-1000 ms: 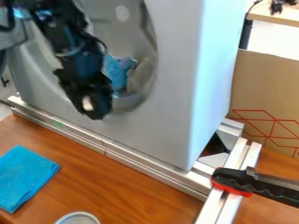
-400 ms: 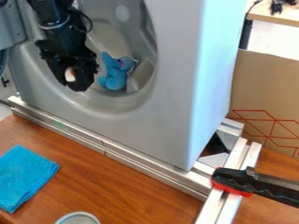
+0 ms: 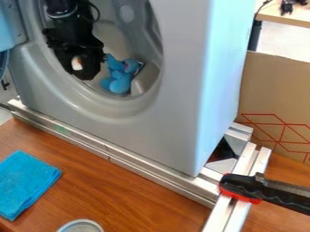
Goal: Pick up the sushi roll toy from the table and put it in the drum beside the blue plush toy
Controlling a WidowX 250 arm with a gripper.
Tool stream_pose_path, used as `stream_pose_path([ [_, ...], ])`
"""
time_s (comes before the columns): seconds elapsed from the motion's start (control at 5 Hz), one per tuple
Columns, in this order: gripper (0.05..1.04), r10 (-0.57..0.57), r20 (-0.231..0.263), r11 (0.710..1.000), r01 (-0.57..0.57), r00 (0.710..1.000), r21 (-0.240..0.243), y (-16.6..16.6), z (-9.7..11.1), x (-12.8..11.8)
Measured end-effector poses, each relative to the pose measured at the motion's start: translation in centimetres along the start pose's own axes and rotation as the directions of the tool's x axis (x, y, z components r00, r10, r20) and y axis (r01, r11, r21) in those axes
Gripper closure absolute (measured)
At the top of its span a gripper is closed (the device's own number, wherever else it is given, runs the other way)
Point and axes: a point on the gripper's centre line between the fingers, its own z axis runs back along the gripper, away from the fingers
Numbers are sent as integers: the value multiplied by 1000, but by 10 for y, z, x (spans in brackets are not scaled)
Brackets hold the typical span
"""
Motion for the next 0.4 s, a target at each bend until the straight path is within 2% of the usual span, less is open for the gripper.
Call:
stream_pose_path([
  [0.4, 442, -12, -76, 999, 16, 997, 47, 8, -26, 19],
])
